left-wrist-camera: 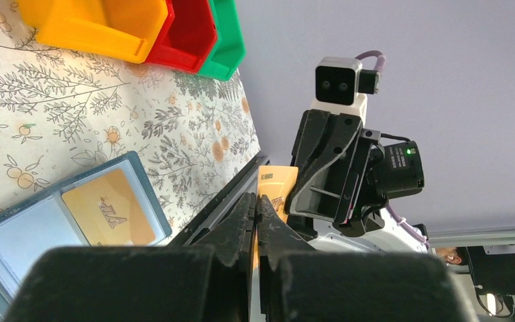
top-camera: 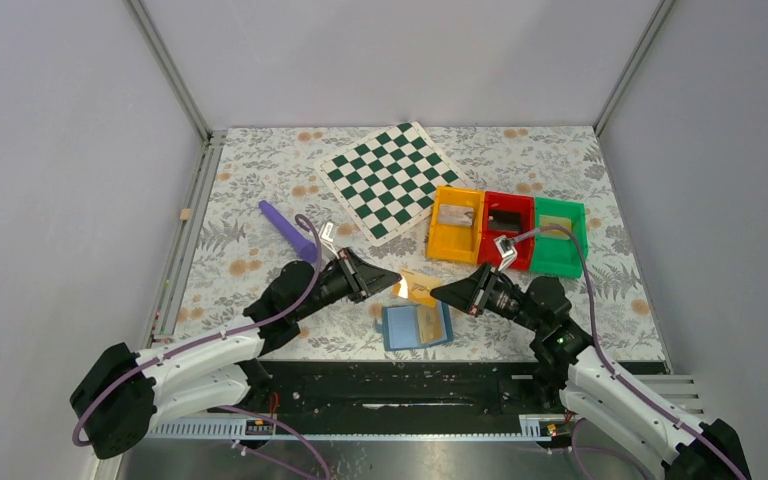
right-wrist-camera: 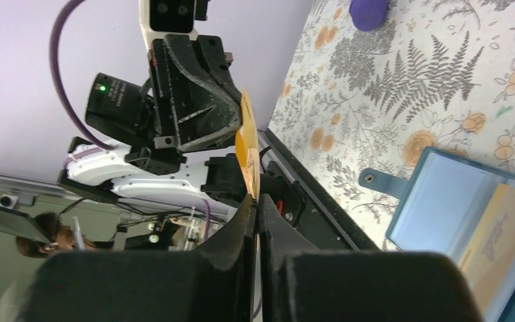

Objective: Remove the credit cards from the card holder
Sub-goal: Place the credit card in the storage box.

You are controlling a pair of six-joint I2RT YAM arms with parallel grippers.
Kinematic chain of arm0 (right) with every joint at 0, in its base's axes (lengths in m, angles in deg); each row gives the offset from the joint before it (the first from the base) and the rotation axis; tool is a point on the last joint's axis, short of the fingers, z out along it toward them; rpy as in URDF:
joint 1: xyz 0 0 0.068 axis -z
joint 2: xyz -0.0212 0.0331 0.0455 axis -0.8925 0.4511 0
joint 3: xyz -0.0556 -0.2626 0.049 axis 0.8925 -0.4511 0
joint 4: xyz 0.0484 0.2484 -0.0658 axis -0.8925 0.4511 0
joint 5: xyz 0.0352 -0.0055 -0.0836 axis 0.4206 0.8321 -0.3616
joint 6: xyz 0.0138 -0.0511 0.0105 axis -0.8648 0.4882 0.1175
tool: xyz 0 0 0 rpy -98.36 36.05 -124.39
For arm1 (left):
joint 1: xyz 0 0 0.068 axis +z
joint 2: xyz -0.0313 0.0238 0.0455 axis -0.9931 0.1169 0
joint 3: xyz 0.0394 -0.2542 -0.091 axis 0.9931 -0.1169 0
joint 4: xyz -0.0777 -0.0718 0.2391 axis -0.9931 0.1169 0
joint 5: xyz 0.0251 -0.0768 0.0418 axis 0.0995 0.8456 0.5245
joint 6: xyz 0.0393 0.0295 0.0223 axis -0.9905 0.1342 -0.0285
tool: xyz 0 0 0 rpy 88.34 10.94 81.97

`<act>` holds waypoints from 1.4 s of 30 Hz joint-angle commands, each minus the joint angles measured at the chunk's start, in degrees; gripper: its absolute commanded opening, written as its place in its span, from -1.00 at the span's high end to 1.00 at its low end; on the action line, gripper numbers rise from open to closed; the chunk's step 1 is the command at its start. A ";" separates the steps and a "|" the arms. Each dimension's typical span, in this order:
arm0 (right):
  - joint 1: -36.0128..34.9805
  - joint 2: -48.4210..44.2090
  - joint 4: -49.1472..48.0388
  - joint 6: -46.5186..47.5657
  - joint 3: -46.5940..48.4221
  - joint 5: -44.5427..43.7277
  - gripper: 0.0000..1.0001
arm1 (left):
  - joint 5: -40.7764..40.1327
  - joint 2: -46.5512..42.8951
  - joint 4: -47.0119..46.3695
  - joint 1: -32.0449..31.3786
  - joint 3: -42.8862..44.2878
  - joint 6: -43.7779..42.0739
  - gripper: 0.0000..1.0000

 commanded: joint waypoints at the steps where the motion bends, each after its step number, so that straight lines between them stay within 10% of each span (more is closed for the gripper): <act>1: 0.21 0.76 -5.64 0.01 0.53 -0.30 1.00 | -1.52 -0.13 -3.81 0.14 0.15 0.19 0.95; 13: 10.01 10.69 32.30 26.99 28.10 4.62 1.00 | -8.15 -6.48 34.91 0.25 11.89 -15.48 -0.75; 23: 38.01 27.85 63.92 47.13 54.04 7.34 1.00 | -11.84 -5.25 60.27 0.22 26.78 -32.01 -0.98; 42: 51.20 49.94 91.83 68.91 80.56 -12.29 1.00 | -20.88 -7.87 65.93 0.23 27.63 -40.83 -0.97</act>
